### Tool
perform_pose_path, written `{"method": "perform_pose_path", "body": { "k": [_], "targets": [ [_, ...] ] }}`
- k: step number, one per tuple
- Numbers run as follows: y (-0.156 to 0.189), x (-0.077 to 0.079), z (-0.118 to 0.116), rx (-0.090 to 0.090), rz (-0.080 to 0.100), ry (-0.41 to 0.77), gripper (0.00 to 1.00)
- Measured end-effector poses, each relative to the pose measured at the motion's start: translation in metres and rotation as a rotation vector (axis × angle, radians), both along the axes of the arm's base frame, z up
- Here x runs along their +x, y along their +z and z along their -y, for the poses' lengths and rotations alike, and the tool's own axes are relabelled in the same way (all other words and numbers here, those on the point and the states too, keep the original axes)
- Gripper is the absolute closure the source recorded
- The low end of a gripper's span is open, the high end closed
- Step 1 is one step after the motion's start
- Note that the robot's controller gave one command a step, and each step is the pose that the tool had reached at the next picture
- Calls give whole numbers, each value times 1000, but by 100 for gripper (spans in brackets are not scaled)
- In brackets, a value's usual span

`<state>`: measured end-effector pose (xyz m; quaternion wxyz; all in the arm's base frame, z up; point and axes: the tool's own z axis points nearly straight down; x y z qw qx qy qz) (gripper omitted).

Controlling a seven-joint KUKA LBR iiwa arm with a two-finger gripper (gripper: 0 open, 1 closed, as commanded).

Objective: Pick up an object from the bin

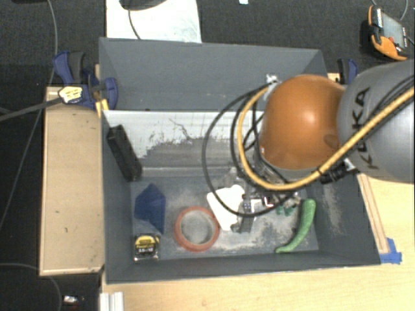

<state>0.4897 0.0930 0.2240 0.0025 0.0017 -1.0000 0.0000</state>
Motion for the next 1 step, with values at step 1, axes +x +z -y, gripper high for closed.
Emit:
{"method": "perform_pose_path", "body": {
  "k": [1],
  "targets": [
    [3, 2, 1, 1, 7, -5, 0]
  ]
}}
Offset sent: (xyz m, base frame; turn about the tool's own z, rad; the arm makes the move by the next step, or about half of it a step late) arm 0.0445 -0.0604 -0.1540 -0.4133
